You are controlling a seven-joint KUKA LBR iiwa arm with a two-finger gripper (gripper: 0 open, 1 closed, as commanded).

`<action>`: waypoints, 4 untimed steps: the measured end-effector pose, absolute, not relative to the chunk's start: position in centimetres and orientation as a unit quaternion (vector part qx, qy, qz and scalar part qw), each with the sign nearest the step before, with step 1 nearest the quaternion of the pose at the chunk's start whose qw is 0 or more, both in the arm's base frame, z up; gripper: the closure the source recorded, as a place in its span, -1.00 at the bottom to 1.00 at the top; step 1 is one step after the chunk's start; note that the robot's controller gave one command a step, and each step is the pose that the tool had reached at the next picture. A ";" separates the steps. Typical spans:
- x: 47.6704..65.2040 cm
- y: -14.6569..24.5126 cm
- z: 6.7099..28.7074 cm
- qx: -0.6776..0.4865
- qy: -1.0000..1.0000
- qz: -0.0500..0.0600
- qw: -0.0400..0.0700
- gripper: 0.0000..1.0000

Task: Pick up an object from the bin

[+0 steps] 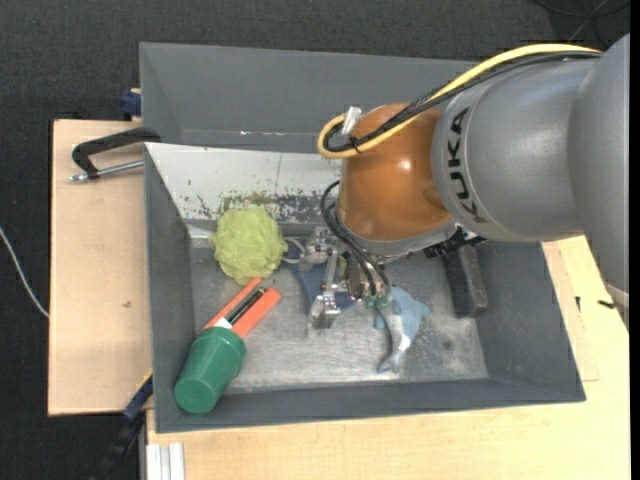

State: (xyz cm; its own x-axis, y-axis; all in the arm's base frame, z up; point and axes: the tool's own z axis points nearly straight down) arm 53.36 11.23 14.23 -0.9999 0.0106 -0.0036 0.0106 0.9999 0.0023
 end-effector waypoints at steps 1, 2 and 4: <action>57.1 14.4 10.3 -0.051 0.999 0.001 0.003 -1.00; 58.1 15.3 9.6 -0.065 0.998 0.001 0.004 -1.00; 53.4 11.3 12.3 -0.105 0.994 0.000 0.000 1.00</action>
Offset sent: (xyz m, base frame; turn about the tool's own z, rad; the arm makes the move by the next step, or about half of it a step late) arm 0.0295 0.0267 -0.0714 -0.0451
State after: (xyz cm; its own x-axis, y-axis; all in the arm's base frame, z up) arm 53.44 11.34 12.29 -0.9778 -0.2096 -0.0004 -0.2096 0.9778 0.0008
